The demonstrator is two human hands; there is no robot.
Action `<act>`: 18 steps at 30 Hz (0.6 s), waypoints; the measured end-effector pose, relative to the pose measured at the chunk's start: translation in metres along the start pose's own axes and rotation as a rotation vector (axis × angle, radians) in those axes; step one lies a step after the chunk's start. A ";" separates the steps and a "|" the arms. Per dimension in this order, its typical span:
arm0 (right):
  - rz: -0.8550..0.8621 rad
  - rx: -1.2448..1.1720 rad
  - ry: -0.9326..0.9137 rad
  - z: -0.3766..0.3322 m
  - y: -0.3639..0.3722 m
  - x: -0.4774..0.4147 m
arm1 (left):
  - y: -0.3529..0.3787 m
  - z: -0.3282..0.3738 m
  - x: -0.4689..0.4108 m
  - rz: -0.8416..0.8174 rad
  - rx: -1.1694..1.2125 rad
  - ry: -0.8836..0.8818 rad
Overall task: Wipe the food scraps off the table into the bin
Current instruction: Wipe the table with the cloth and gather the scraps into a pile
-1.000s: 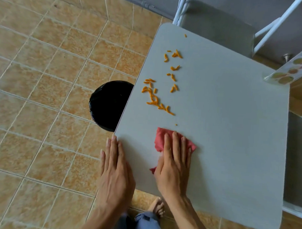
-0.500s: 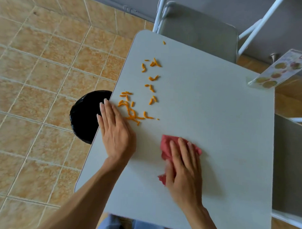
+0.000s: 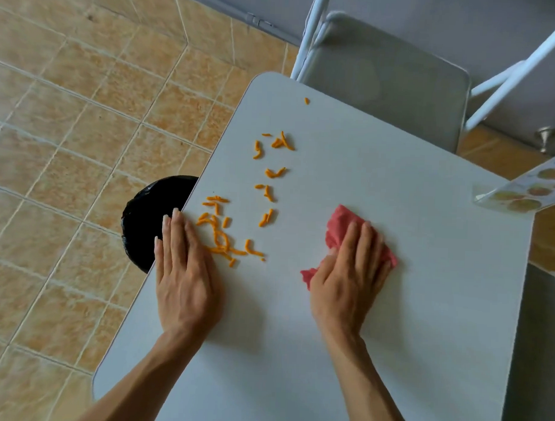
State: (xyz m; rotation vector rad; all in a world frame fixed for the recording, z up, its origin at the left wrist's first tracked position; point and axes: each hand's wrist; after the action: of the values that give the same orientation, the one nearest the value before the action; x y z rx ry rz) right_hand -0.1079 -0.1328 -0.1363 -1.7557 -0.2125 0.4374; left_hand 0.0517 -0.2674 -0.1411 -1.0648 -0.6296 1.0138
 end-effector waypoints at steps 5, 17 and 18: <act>-0.016 -0.090 -0.220 -0.037 0.008 -0.007 | -0.011 -0.012 0.007 -0.012 -0.005 0.073; -0.156 -0.135 -0.363 -0.100 0.072 -0.231 | -0.003 0.009 -0.015 0.045 -0.056 -0.095; -0.177 -0.130 -0.401 -0.105 0.070 -0.245 | -0.003 0.012 -0.017 0.035 -0.047 -0.093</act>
State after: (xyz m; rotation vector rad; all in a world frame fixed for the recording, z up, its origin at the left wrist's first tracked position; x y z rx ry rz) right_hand -0.2955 -0.3345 -0.1428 -1.7434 -0.6889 0.6556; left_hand 0.0359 -0.2784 -0.1332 -1.0775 -0.7156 1.0888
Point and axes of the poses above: each hand's wrist, its own x-axis away from the middle knuckle, its own y-axis out of the palm, z = x × y, and after that the axes turned 6 degrees about z, right-handed
